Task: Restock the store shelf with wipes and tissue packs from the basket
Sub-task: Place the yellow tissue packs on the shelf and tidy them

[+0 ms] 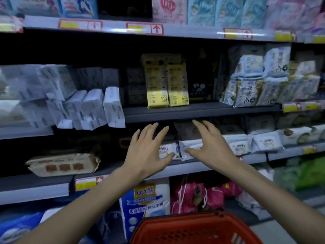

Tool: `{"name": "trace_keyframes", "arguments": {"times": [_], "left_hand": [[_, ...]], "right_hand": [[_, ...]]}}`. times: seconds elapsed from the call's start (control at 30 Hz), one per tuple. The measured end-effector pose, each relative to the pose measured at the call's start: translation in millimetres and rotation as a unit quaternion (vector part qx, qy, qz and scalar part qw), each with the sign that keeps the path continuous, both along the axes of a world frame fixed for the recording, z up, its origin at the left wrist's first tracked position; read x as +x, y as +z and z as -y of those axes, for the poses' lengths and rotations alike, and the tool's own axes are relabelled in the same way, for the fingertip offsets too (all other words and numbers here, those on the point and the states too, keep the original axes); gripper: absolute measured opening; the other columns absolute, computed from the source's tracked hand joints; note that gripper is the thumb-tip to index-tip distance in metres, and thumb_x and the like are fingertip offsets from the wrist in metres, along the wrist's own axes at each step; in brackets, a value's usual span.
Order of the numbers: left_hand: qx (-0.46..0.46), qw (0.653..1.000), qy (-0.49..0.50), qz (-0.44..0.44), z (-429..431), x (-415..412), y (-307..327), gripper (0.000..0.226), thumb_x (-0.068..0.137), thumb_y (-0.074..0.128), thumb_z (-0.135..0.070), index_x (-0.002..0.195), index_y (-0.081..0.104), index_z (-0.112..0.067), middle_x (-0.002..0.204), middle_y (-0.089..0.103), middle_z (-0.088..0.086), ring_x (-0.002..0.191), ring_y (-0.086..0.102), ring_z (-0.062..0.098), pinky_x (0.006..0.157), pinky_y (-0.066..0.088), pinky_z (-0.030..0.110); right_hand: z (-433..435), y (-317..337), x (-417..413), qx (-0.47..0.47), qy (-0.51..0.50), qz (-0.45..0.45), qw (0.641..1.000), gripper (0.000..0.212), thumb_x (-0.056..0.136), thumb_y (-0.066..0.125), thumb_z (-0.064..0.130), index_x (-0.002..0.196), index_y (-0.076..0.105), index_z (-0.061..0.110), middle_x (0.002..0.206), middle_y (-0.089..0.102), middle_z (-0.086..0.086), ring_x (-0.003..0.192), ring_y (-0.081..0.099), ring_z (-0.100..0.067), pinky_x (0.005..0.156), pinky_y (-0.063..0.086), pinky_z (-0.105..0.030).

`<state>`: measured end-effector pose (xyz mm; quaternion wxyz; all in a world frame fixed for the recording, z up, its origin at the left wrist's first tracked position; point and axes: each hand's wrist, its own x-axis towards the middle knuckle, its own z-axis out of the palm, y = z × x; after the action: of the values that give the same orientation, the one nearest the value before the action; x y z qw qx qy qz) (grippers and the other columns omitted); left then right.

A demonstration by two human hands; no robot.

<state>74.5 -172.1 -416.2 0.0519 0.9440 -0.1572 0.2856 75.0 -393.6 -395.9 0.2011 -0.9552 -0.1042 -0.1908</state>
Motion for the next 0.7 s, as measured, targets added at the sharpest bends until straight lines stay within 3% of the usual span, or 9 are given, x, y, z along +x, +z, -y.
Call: {"name": "trace_keyframes", "arguments": {"times": [0.13,0.27,0.37,0.47,0.57,0.7], "left_hand": [[0.049,0.997,-0.013,-0.053,2,-16,-61,0.089,0.087,0.034,-0.077,0.164,0.019,-0.035,0.171,0.022,0.007,0.157,0.023,0.030,0.127,0.020,0.053],[0.039,0.993,-0.038,-0.104,5,-34,-137,0.083,0.084,0.044,-0.070,0.154,0.045,-0.026,0.154,0.048,0.012,0.140,0.047,0.036,0.112,0.041,0.053],[0.050,0.986,-0.049,-0.154,11,-48,-197,0.082,0.082,0.046,-0.069,0.151,0.050,-0.023,0.148,0.053,0.013,0.134,0.052,0.036,0.106,0.045,0.054],[0.065,0.974,-0.061,-0.209,18,-63,-250,0.084,0.081,0.045,-0.072,0.150,0.049,-0.024,0.149,0.053,0.013,0.135,0.053,0.036,0.106,0.046,0.053],[0.086,0.947,-0.046,-0.305,29,-74,-285,0.091,0.078,0.034,-0.076,0.157,0.037,-0.030,0.155,0.045,0.007,0.140,0.047,0.033,0.109,0.043,0.049],[0.095,0.898,-0.024,-0.429,45,-76,-337,0.086,0.086,0.051,-0.072,0.159,0.028,-0.032,0.153,0.043,0.005,0.140,0.047,0.032,0.107,0.045,0.047]], "right_hand": [[15,-58,-29,-0.032,0.004,-0.065,0.997,0.099,0.088,0.073,0.052,0.163,0.012,0.031,0.169,0.011,-0.007,0.156,0.014,-0.028,0.121,0.029,-0.045],[27,-130,-53,-0.055,0.010,-0.175,0.983,0.100,0.086,0.075,0.046,0.163,0.015,0.026,0.166,0.016,-0.015,0.153,0.019,-0.033,0.120,0.028,-0.041],[35,-186,-66,-0.096,0.017,-0.260,0.961,0.101,0.084,0.076,0.046,0.162,0.014,0.025,0.160,0.022,-0.017,0.148,0.028,-0.037,0.119,0.032,-0.040],[42,-239,-77,-0.135,0.033,-0.326,0.935,0.101,0.085,0.074,0.048,0.162,0.014,0.022,0.158,0.024,-0.019,0.146,0.031,-0.040,0.119,0.033,-0.044],[45,-276,-82,-0.168,0.057,-0.385,0.906,0.099,0.085,0.072,0.049,0.161,0.015,0.022,0.155,0.028,-0.019,0.144,0.034,-0.041,0.118,0.035,-0.047],[49,-304,-90,-0.209,0.100,-0.445,0.865,0.083,0.088,0.068,0.048,0.156,0.028,0.025,0.152,0.037,-0.017,0.138,0.045,-0.039,0.112,0.043,-0.046]]}}
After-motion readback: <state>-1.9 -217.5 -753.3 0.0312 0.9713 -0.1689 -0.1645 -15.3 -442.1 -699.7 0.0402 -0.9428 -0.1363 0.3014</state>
